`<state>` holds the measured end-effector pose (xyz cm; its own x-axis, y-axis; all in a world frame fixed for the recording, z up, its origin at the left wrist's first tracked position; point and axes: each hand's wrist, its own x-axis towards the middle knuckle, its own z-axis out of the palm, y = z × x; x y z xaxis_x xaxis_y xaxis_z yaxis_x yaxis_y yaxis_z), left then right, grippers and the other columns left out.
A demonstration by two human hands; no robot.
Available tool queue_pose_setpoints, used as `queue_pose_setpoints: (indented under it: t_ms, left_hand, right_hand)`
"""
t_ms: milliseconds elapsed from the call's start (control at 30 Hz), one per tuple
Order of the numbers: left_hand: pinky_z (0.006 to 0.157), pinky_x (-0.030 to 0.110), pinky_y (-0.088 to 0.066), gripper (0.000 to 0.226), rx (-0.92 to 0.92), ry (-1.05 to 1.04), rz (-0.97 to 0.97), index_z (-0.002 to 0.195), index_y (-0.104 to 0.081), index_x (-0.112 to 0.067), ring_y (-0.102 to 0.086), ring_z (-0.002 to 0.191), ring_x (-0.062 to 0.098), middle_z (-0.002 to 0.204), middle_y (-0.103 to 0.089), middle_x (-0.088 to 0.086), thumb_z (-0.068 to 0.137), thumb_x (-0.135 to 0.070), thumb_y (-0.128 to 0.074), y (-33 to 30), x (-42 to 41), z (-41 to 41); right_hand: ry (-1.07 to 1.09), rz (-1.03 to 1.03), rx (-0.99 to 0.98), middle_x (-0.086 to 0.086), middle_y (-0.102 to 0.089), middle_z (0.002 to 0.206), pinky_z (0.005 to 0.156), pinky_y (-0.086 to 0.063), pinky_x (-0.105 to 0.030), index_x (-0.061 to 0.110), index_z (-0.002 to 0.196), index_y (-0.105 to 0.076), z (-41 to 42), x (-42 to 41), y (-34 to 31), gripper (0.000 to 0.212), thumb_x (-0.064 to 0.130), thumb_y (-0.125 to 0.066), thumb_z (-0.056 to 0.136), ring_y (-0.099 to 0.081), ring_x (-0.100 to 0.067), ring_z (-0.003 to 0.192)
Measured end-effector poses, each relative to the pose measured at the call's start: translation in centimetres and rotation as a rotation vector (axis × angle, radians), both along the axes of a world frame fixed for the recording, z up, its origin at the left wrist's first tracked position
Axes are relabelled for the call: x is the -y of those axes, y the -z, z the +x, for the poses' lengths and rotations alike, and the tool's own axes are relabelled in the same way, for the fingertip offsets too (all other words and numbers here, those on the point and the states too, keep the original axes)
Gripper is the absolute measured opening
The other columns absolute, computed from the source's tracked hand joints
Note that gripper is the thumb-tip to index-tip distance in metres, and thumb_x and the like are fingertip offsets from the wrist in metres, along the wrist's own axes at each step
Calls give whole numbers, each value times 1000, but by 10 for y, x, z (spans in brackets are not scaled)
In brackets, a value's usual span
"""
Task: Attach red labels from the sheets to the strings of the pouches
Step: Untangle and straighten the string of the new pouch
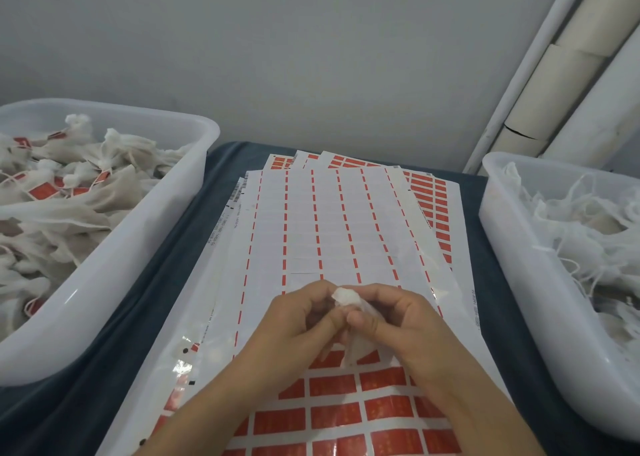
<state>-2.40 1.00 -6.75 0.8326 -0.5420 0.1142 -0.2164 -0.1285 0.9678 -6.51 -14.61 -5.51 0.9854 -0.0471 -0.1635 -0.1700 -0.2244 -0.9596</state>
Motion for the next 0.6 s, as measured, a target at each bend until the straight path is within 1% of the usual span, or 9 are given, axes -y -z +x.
queue_pose_setpoints:
  t_ms: [33,100,167,233,333,367,433,500,600]
  left_hand:
    - [53,11,-46,19,-11,27,-22,90,-59,-28,-58,54,-1,67,-66,-16,79,-42,-52,-1,-1,0]
    - [51,16,-47,6,-56,103,-90,94,-58,-26,-56,52,5,67,-66,-7,89,-28,-58,-2,-3,-1]
    - [50,19,-46,13,-87,128,-146,98,-50,-25,-54,49,11,68,-67,-1,90,-19,-58,-3,-6,-1]
    - [49,19,-44,21,-98,103,-212,100,-42,-21,-50,49,13,67,-65,2,87,-25,-58,-5,-7,1]
    - [53,12,-43,26,-22,73,-236,102,-40,-21,-51,53,3,66,-63,-5,83,-31,-55,-5,-7,2]
    - [54,10,-43,24,-1,75,-240,103,-40,-20,-53,56,-1,67,-62,-9,86,-30,-54,-5,-7,2]
    - [57,8,-44,17,-18,96,-283,103,-40,-18,-57,60,-3,67,-62,-12,91,-21,-52,-4,-9,4]
    - [58,8,-44,17,-55,113,-316,104,-41,-20,-58,62,-3,67,-62,-13,89,-18,-50,-4,-11,5]
    - [56,10,-44,19,-115,134,-329,104,-42,-24,-58,63,-1,68,-62,-13,87,-22,-51,-3,-10,4]
  right_hand:
    - [8,23,5,15,-70,98,71,-50,-10,28,104,-69,0,0,0,41,42,-64,66,-63,-1,93]
    - [14,68,9,11,-71,98,74,-52,-15,26,102,-70,-1,1,-1,37,40,-63,68,-64,-5,93]
    - [32,77,5,8,-72,95,78,-54,-20,24,99,-71,-1,2,-1,34,39,-62,70,-65,-10,93]
    - [42,99,-27,4,-72,93,81,-55,-24,23,95,-72,-1,1,1,33,42,-61,70,-66,-15,91]
    - [24,295,-125,-5,-72,93,83,-54,-29,17,95,-73,-1,-4,2,32,38,-60,75,-66,-22,92]
    - [2,368,-162,-7,-71,94,83,-53,-28,14,97,-72,-1,-5,2,33,36,-59,77,-66,-22,93]
    - [-68,480,-230,-9,-71,101,86,-52,-29,8,103,-70,-2,-6,-1,35,32,-56,83,-65,-22,99]
    - [-141,545,-259,-9,-68,111,93,-51,-32,4,108,-67,-4,-6,-3,37,30,-55,85,-63,-23,107]
    - [-165,573,-256,-12,-66,117,98,-47,-37,1,108,-66,-5,-6,-6,40,29,-57,81,-61,-26,110]
